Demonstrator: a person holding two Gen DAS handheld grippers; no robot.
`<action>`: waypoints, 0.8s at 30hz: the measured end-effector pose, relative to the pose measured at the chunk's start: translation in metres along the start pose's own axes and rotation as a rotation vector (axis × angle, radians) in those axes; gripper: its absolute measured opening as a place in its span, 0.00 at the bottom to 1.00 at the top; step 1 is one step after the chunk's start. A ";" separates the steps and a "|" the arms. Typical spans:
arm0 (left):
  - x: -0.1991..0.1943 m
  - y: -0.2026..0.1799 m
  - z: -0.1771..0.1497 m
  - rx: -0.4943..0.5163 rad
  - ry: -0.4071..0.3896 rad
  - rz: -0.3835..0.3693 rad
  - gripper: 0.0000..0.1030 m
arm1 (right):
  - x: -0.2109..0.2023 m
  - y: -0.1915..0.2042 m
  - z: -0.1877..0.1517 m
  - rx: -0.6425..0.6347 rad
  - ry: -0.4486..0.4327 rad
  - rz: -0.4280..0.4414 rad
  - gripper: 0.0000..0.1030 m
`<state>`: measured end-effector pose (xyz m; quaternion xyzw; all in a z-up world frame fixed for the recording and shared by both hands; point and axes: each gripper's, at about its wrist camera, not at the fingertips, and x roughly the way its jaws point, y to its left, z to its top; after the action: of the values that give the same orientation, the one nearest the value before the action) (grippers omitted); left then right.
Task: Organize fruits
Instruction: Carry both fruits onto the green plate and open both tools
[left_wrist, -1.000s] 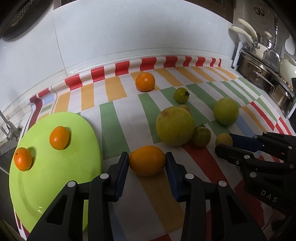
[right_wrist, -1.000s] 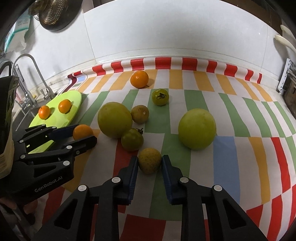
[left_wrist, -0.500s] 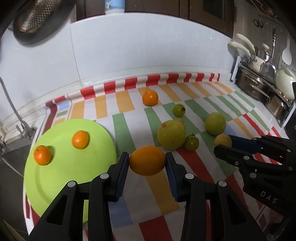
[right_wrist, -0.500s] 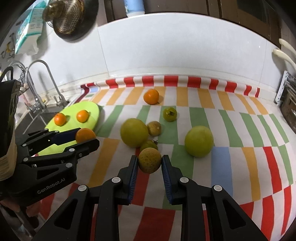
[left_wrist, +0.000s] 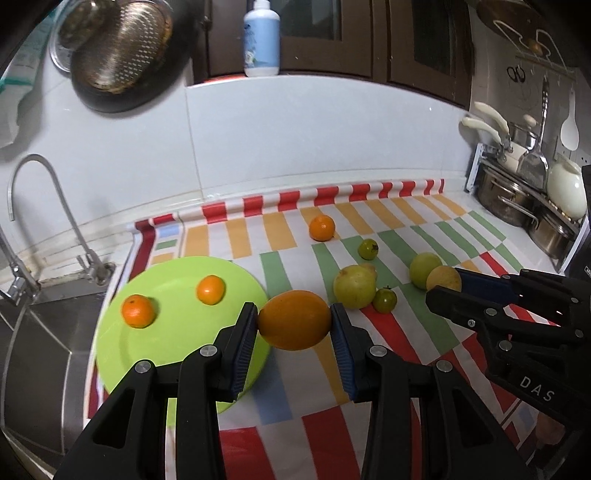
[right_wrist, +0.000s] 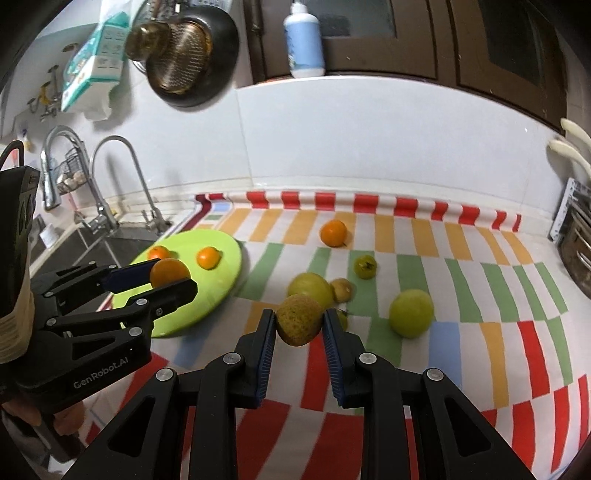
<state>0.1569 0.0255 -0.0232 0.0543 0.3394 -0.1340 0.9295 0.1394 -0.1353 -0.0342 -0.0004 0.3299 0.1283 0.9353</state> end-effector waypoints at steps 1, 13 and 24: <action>-0.005 0.003 0.000 -0.003 -0.006 0.005 0.38 | -0.001 0.004 0.002 -0.005 -0.005 0.007 0.27; -0.031 0.042 0.000 -0.038 -0.044 0.064 0.38 | -0.002 0.045 0.020 -0.065 -0.058 0.066 0.26; -0.033 0.084 -0.003 -0.069 -0.046 0.111 0.38 | 0.018 0.082 0.035 -0.101 -0.069 0.102 0.27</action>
<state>0.1545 0.1138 -0.0032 0.0377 0.3189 -0.0715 0.9443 0.1542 -0.0483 -0.0110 -0.0264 0.2900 0.1921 0.9372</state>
